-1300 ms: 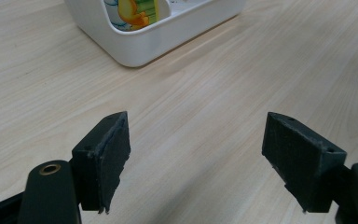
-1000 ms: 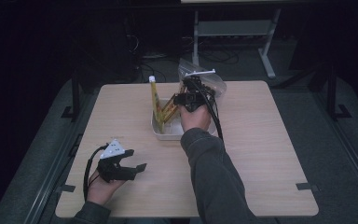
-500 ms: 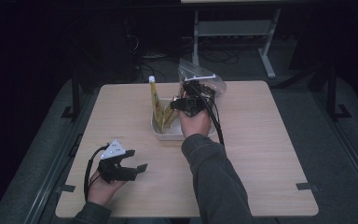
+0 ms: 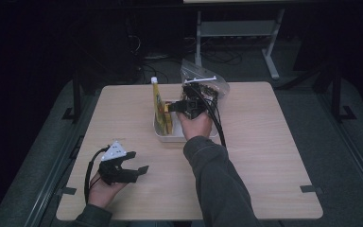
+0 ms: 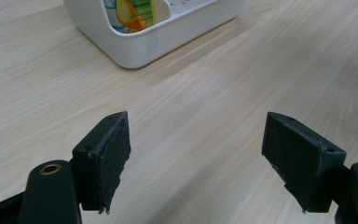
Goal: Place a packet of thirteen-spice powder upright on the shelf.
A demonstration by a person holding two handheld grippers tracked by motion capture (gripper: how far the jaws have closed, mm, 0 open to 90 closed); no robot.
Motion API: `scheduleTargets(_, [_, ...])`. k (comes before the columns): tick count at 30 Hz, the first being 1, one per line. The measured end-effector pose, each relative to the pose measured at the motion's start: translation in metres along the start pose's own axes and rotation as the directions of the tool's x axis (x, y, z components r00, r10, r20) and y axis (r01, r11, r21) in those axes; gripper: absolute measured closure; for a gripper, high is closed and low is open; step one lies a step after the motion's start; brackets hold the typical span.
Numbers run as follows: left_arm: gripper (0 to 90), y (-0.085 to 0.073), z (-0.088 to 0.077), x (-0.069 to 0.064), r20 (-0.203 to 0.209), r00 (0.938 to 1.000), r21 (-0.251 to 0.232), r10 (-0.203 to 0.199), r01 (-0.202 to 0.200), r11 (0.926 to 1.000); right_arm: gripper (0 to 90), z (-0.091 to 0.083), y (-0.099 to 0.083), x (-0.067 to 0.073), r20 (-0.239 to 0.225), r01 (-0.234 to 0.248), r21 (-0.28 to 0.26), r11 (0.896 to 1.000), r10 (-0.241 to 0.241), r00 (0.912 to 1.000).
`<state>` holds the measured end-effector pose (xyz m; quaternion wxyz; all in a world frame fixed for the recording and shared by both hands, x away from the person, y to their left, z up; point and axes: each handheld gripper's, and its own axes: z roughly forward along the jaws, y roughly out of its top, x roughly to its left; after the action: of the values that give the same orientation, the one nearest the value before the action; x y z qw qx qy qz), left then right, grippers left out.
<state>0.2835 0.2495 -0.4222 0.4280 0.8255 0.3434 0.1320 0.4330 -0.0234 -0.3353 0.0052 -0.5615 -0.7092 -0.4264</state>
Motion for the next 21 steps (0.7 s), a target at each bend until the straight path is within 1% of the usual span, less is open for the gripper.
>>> scheduleTargets(3, [23.0, 0.000, 0.001, 0.000, -0.001, 1.0000, 0.004, 0.004, -0.004, 1.0000, 49.7, -0.006, -0.004, -0.001, -0.025, 0.009, 0.006, 1.000, -0.009, 0.9997])
scheduleTargets(9, [23.0, -0.001, 0.002, -0.001, -0.001, 1.0000, 0.010, 0.008, -0.008, 0.9999, 47.4, -0.017, -0.017, -0.012, -0.073, 0.006, 0.010, 1.000, -0.006, 0.9973])
scheduleTargets(11, [23.0, -0.001, 0.002, -0.002, -0.001, 1.0000, 0.011, 0.007, -0.007, 0.9999, 46.5, -0.019, -0.021, -0.015, -0.078, 0.010, 0.017, 1.000, -0.009, 0.9969])
scheduleTargets(13, [22.9, -0.001, 0.002, -0.001, 0.001, 1.0000, 0.008, 0.005, -0.005, 1.0000, 46.1, -0.021, -0.025, -0.019, -0.098, 0.004, 0.017, 1.000, -0.002, 0.9952])
scheduleTargets(21, [22.8, -0.002, 0.001, 0.000, 0.003, 1.0000, 0.008, 0.000, 0.000, 1.0000, 44.3, -0.028, -0.037, -0.027, -0.141, -0.007, 0.027, 1.000, 0.010, 0.9900])
